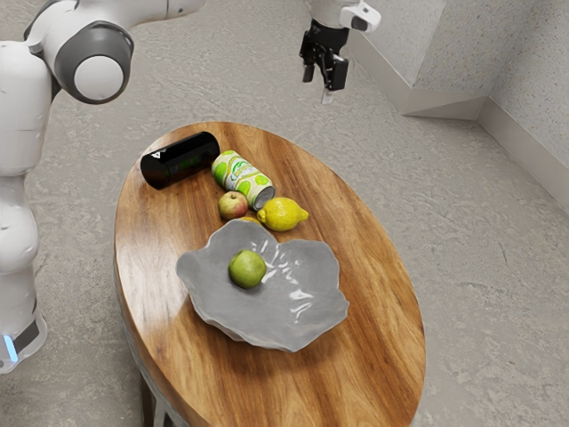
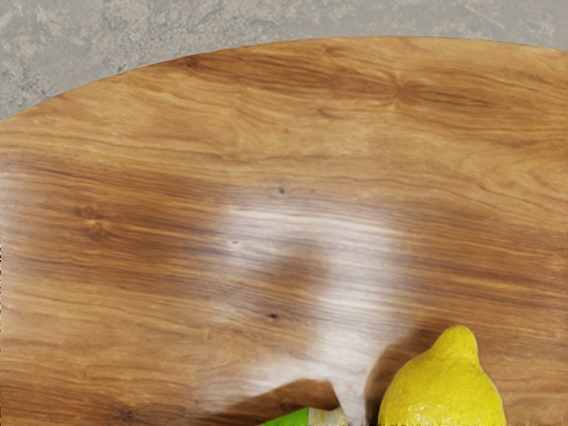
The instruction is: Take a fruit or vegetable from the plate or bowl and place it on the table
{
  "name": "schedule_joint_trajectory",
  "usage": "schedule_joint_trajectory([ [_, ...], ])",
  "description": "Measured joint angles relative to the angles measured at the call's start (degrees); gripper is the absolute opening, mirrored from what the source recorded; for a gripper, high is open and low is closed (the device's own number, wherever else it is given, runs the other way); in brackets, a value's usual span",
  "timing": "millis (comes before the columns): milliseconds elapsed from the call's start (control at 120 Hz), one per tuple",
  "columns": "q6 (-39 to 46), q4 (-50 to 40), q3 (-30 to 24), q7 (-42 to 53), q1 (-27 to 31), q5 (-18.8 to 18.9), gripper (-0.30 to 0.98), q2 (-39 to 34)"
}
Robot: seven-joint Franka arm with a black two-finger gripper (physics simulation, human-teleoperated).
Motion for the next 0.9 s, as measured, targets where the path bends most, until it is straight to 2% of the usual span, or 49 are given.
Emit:
schedule_joint_trajectory([
  [183,-0.18,2.94,0.10,0.66,1.00,0.06,0.69,0.49],
  [317,-0.29,4.39,-0.44,0.76,0.36,2.61,0.69,0.58],
  [383,-0.66,7.76,-0.42,0.38,-2.91,5.58,0.69,-1.88],
  [450,-0.99,8.92,-0.55,-0.16,-7.10,7.04,0.69,-3.32],
  [558,-1.32,4.47,-0.53,-1.48,-13.42,8.12,0.68,-1.78],
  [700,-1.52,1.10,-0.51,-3.07,-15.62,8.63,0.69,3.87],
  [900,-2.67,0.12,-0.48,-4.62,-19.61,8.73,0.69,3.99],
])
